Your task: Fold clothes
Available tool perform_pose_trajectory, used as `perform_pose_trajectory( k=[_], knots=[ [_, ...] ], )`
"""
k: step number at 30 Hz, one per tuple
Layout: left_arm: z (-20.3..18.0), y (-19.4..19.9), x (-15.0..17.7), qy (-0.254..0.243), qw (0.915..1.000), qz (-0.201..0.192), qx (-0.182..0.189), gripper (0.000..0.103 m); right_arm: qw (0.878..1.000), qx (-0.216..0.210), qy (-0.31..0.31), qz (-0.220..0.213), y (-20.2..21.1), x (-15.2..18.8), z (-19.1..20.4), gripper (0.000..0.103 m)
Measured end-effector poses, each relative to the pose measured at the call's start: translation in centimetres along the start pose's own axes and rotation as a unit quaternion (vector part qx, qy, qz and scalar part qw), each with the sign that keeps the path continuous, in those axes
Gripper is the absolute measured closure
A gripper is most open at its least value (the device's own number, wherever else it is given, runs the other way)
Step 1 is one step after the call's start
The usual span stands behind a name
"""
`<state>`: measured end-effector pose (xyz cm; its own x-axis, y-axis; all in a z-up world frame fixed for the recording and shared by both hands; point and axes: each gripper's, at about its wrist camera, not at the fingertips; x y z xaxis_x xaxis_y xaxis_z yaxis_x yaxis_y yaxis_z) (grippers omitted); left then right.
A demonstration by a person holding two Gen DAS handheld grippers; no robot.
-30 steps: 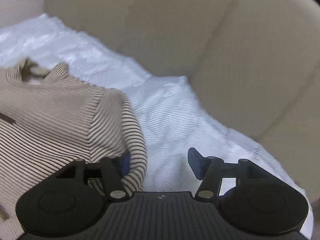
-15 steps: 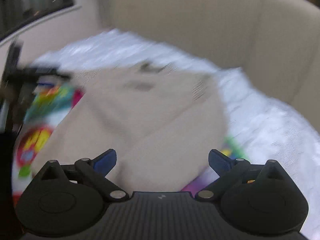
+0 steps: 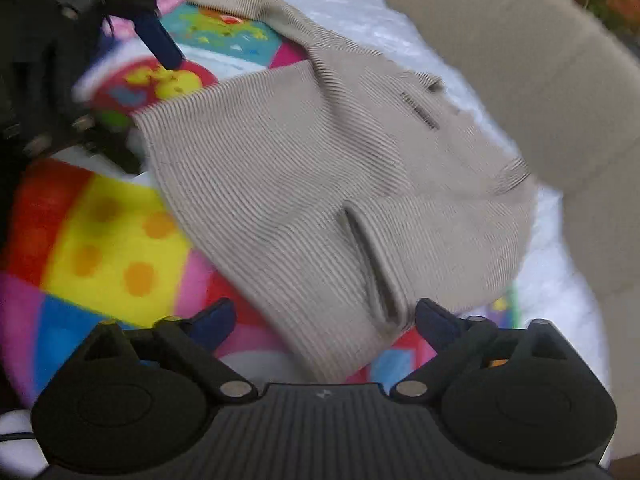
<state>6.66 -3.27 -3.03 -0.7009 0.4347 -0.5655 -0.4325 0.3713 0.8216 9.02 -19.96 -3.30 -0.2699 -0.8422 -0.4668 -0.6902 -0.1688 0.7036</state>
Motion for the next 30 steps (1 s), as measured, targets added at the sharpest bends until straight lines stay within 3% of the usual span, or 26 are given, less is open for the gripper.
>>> perform_pose_trajectory(
  k=[1, 2, 6, 8, 11, 14, 15, 18, 24, 28, 30],
  knots=[
    [-0.6, -0.5, 0.0, -0.013, 0.9998, 0.008, -0.015, 0.000, 0.999, 0.014, -0.028, -0.010, 0.3, -0.4, -0.9, 0.034],
    [-0.7, -1.0, 0.2, -0.021, 0.9991, 0.015, -0.035, 0.000, 0.998, 0.028, -0.056, -0.020, 0.6, -0.9, -1.8, 0.037],
    [1.4, -1.9, 0.1, -0.028, 0.9878, 0.013, -0.152, 0.000, 0.988, 0.055, -0.135, -0.040, 2.0, -1.8, -5.5, 0.038],
    [4.5, -0.2, -0.2, 0.039, 0.9845, -0.018, -0.170, 0.000, 0.988, 0.057, -0.139, -0.034, 2.1, -1.9, -6.1, 0.033],
    [9.2, 2.2, -0.7, 0.141, 0.9687, -0.064, -0.194, 0.000, 0.994, 0.046, -0.103, -0.003, 0.2, -1.6, -4.3, 0.024],
    [11.6, 3.7, -1.0, 0.171, 0.9570, -0.088, -0.218, 0.000, 0.996, 0.038, -0.080, 0.014, -1.4, -1.0, -2.2, 0.020],
    [11.8, 4.2, -1.0, 0.170, 0.9584, -0.088, -0.212, 0.000, 0.997, 0.037, -0.072, 0.018, -1.7, -0.9, -1.5, 0.020],
    [11.1, 5.3, -0.6, 0.125, 0.9634, -0.083, -0.222, 0.000, 0.994, 0.104, -0.013, -0.022, -0.2, -1.7, -0.4, 0.026],
    [9.3, 9.6, 0.3, 0.052, 0.9710, -0.097, -0.212, 0.000, 0.971, 0.220, 0.023, -0.088, 6.8, -1.9, -3.6, 0.029],
    [7.3, 11.2, 0.6, 0.010, 0.9737, -0.093, -0.208, 0.000, 0.970, 0.224, 0.057, -0.080, 8.9, -1.4, -3.2, 0.029],
    [6.7, 11.1, 1.1, -0.004, 0.9758, -0.076, -0.205, 0.000, 0.977, 0.191, 0.060, -0.066, 9.3, -0.8, -2.4, 0.029]
  ],
)
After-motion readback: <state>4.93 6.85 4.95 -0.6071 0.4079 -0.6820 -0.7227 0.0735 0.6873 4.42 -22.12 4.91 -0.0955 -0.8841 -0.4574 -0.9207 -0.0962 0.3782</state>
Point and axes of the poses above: each gripper's, at about its wrist camera, not at the fingertips, and y roughly against the way its jaws point, z to its left, x to its underside, and after that the axes turned 10 degrees about x, right-handed
